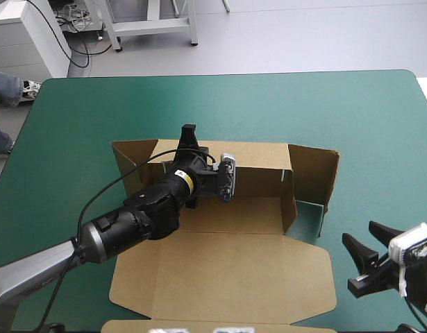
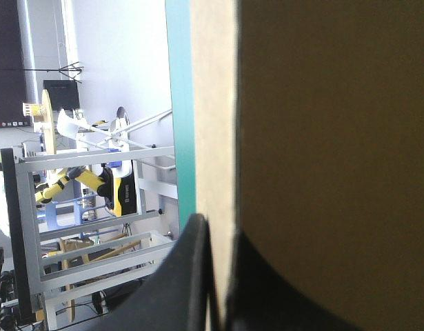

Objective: Fold the box

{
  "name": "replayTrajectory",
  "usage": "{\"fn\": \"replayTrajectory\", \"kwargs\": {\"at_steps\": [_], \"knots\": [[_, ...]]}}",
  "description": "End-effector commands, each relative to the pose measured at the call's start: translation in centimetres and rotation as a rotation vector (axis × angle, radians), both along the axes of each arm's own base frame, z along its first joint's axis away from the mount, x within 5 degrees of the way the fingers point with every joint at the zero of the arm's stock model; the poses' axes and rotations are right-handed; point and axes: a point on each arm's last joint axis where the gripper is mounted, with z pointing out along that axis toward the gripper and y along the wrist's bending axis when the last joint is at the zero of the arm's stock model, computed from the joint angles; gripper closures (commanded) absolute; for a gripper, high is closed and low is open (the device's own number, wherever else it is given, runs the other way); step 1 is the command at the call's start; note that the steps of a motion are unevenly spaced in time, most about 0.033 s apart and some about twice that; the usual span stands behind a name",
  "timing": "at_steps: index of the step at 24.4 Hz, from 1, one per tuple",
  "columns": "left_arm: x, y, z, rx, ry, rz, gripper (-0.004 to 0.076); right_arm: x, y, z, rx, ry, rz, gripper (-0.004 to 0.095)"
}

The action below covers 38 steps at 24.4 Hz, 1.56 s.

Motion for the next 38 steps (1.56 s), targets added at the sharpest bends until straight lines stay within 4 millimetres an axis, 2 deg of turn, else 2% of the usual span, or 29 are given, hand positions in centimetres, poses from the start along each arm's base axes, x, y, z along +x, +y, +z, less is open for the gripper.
{"fn": "replayTrajectory", "kwargs": {"at_steps": [1,4,5,10,14,20,25,29,32,38], "knots": [[-0.5,0.2,1.3,-0.068,0.006,0.015,0.0731,1.7,0.3,4.3,-0.009,-0.048,-0.075,0.0378],[-0.5,0.2,1.3,-0.072,0.005,0.01,0.0731,3.7,1.6,6.7,-0.037,-0.018,-0.09,0.0379],[-0.5,0.2,1.3,-0.073,0.004,0.008,0.0731,4.9,2.3,7.9,-0.043,-0.016,-0.105,0.0378],[-0.7,0.1,1.1,-0.104,0.046,0.018,0.0731,9.5,4.7,11.4,-0.082,0.042,-0.193,0.0389],[-0.7,0.1,1.1,-0.107,0.051,0.019,0.0731,13.1,6.2,13.2,-0.162,0.093,-0.276,0.0401],[-0.8,0.0,1.0,-0.124,0.075,0.026,0.0731,17.6,6.3,14.7,-0.161,0.14,-0.326,0.0401],[-0.7,0.0,1.0,-0.122,0.071,0.025,0.0731,22.1,5.7,14.5,-0.116,0.228,-0.285,0.0401],[-0.8,0.0,1.0,-0.126,0.07,0.019,0.0731,25.3,5.3,13.2,-0.112,0.322,-0.24,0.0401],[-0.8,-0.1,1.1,-0.131,0.068,0.012,0.0731,27.7,5.1,10.8,-0.173,0.426,-0.231,0.0401],[-0.8,-0.2,1.1,-0.138,0.066,0.0,0.0731,31.3,6.2,6.1,-0.249,0.558,-0.146,0.0401]]}}
